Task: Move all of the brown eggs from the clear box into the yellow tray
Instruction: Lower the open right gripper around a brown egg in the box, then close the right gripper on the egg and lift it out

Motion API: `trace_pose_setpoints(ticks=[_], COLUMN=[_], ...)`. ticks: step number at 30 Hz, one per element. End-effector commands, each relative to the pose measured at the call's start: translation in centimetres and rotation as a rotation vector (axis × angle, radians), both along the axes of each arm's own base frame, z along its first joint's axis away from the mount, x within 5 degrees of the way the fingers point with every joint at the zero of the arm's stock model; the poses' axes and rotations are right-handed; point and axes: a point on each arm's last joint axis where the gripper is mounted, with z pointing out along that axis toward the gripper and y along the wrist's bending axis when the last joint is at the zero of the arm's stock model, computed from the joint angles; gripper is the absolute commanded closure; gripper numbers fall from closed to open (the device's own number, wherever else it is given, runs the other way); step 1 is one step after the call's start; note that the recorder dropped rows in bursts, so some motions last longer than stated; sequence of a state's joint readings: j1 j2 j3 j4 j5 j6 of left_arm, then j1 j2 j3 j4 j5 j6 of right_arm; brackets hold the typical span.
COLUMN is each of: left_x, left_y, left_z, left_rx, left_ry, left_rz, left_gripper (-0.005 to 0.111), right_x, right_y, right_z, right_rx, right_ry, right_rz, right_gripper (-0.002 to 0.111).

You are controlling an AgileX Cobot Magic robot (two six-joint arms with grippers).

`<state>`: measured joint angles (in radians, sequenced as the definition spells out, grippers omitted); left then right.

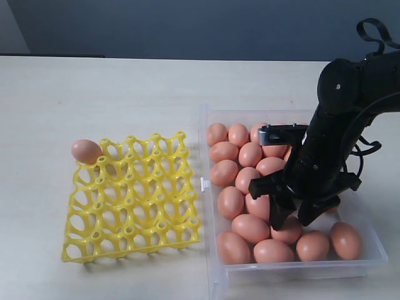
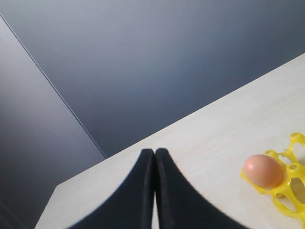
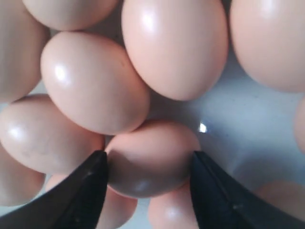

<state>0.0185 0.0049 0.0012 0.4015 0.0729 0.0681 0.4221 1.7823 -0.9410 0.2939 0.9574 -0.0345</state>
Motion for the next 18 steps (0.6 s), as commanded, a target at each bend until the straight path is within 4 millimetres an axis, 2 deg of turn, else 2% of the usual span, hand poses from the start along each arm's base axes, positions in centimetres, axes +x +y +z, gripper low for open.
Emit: trace_pose_setpoints(ticks=[1, 8, 18], left_x=[0.0, 0.0, 0.0], left_y=[-0.1, -0.1, -0.1], left_z=[0.1, 0.1, 0.1], left_rx=[-0.002, -0.001, -0.001], left_ry=[-0.01, -0.012, -0.012], left_rz=[-0.012, -0.013, -0.013], left_gripper=[0.106, 0.106, 0.106], right_x=[0.1, -0.1, -0.2], right_y=[-0.1, -0.2, -0.2], right_z=[-2.1, -4.0, -4.1], right_rx=[-0.021, -0.048, -0.016], right_ry=[0.025, 0.1, 0.091], right_rz=[0.012, 0.023, 0.131], right_gripper=[0.058, 0.058, 0.058])
